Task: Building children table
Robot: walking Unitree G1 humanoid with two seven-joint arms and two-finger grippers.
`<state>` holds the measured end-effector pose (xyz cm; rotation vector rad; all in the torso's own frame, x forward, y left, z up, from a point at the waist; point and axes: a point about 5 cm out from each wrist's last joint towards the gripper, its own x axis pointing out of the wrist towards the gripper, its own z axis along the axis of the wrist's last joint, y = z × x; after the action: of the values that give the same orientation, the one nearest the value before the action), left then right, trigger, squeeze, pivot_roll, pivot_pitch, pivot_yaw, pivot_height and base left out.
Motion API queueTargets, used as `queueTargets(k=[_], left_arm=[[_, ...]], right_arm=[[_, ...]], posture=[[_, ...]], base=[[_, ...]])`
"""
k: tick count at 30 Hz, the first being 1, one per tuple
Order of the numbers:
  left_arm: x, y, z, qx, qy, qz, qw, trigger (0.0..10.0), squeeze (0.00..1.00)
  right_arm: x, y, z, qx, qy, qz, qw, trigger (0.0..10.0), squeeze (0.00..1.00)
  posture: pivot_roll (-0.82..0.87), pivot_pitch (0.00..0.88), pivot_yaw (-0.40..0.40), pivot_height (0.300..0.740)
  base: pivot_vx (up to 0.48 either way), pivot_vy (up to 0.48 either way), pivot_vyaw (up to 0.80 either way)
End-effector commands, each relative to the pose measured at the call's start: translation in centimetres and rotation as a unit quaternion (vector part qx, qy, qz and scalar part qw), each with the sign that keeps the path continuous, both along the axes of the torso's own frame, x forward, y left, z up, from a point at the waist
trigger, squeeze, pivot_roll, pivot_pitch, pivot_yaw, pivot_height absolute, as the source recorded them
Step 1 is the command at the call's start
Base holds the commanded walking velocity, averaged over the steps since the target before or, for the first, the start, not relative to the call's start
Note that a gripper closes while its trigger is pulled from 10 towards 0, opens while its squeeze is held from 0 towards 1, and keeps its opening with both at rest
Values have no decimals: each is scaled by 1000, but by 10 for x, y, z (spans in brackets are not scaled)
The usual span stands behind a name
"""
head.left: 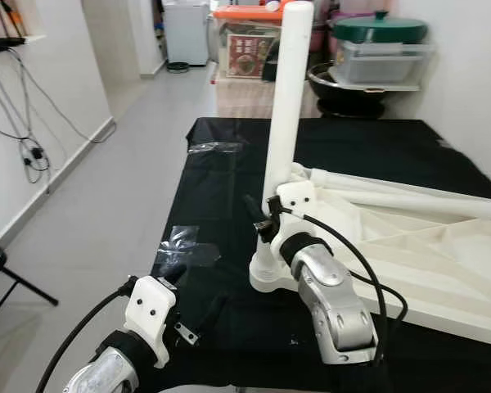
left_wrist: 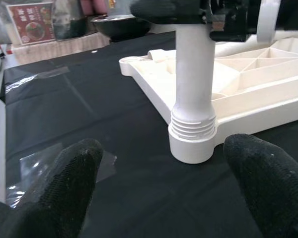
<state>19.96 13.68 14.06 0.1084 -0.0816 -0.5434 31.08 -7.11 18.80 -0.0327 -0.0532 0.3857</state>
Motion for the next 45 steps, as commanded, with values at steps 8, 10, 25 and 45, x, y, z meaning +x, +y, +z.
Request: queueTargets(k=[8, 10, 25, 45], left_arm=[[6, -4, 0, 2, -4, 14, 1000, 10000, 0], [6, -4, 0, 1, -3, 14, 1000, 10000, 0], [-19, -13, 9, 23, -7, 31, 999, 10000, 0], [-33, -19, 13, 23, 5, 18, 1000, 10000, 0]], right_arm=[[-1, 16, 25, -6, -23, 333, 943, 10000, 1000], [1, 14, 26, -14, -27, 351, 936, 10000, 1000], [28, 12, 23, -45, 16, 512, 857, 10000, 0], [27, 0, 34, -43, -45, 421, 905, 0, 0]], posture=[[32, 62, -41, 740], [32, 62, -41, 740], [118, 198, -74, 740], [56, 238, -71, 740]], base=[[0, 0, 0], [0, 0, 0], [0, 0, 0], [0, 0, 0]])
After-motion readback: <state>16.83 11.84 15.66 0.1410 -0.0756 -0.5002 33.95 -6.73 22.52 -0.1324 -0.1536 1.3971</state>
